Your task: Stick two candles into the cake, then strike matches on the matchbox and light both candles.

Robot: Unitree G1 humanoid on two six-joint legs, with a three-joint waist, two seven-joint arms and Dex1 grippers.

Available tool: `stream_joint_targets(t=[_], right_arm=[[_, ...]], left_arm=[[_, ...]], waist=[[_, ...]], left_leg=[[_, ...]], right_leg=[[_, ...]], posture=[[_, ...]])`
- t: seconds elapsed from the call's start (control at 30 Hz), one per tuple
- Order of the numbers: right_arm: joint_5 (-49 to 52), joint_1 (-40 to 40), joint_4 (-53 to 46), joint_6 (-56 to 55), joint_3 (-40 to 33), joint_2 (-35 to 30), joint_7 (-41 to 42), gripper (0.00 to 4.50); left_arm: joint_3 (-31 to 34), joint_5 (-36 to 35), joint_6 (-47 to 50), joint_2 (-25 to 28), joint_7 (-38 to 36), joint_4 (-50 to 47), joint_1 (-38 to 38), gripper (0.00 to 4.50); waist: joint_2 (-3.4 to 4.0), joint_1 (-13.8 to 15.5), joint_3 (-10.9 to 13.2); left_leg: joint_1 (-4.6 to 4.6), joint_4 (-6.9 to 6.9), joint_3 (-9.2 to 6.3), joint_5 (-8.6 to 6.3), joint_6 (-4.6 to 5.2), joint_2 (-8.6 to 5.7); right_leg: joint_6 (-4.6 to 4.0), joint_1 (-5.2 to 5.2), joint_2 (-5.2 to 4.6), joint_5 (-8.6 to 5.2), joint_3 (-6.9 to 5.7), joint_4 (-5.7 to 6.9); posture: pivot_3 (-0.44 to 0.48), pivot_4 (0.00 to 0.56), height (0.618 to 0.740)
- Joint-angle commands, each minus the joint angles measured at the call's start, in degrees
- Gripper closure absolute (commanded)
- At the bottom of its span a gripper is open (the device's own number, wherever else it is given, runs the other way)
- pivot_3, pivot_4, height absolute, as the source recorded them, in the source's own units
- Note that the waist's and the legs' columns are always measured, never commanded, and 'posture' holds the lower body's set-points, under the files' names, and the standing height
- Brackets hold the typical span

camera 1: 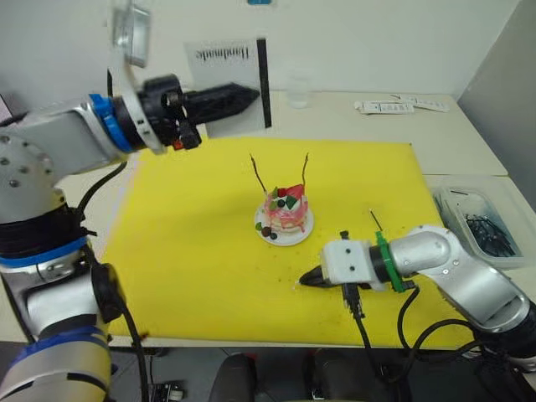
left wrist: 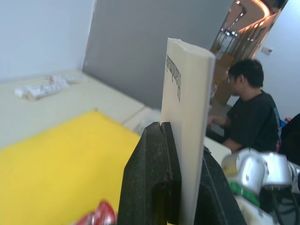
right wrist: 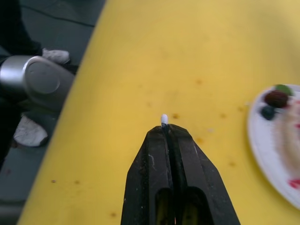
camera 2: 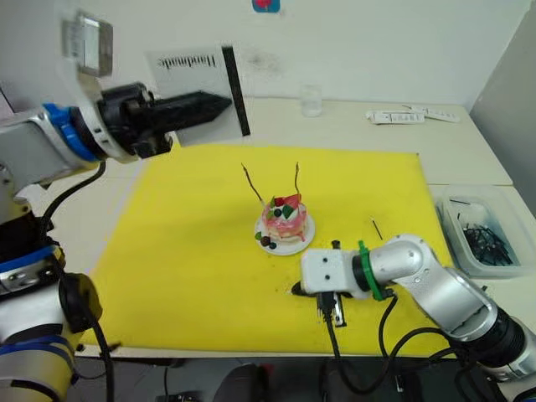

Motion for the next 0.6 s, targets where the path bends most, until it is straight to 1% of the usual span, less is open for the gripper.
stream_joint_targets(t=[0.03,0.17,0.27,0.37,0.43,0.6], right_arm=[[2.52,-0.14,-3.41,3.47,-3.56,1.81,-3.16,4.47],[3.48,-0.81,-3.71,6.35,-5.42,3.96,-6.55,4.47],[2.94,-4.03,-2.71,8.33,-6.43,8.17,-11.02,4.47],[1.03,-7.23,-1.19,9.35,-5.58,11.75,-15.07,4.47],[-0.96,-9.48,0.39,9.35,-4.48,14.35,-18.43,4.47],[-5.51,-13.39,4.00,9.27,-3.00,19.76,-25.50,4.47]], left_arm=[[0.65,-1.68,0.92,1.85,-1.21,-4.18,4.11,4.50],[1.87,-2.74,2.10,4.48,-2.17,-6.73,12.41,4.50],[3.85,-3.21,3.23,7.37,-4.81,-7.19,22.69,4.50],[3.76,-1.70,1.71,8.62,-6.31,-7.62,28.90,4.50],[3.73,-0.87,0.63,8.11,-6.36,-7.40,31.57,4.50],[1.60,1.81,-2.14,5.68,-5.28,-7.14,34.07,4.50]], waist=[[-0.13,0.03,0.08],[-0.15,0.04,0.09],[-0.10,-0.39,0.11],[-0.10,-0.07,0.11],[-0.10,0.22,0.11],[-0.13,0.75,0.10]], left_leg=[[-0.25,0.04,-0.19,0.03,-0.04,0.07],[-0.31,0.08,-0.19,0.04,-0.07,0.11],[-0.19,0.07,-0.08,0.04,-0.06,0.11],[-0.22,0.07,-0.20,0.04,-0.07,0.13],[-0.22,0.07,-0.22,0.05,-0.07,0.13],[-0.23,0.17,-0.17,0.06,-0.08,0.03]], right_leg=[[-0.03,-0.15,0.08,0.01,-0.16,0.00],[-0.11,-0.20,0.12,0.07,-0.13,0.03],[-0.13,-0.19,0.10,0.07,-0.02,0.03],[-0.10,-0.20,0.11,0.06,-0.17,0.06],[-0.11,-0.19,0.11,0.07,-0.19,0.05],[-0.32,-0.14,0.03,0.19,-0.16,0.01]], posture=[[0.000,0.150,0.740],[0.000,0.150,0.740],[0.000,0.150,0.740],[0.000,0.150,0.740],[0.000,0.150,0.740],[0.000,0.150,0.740]])
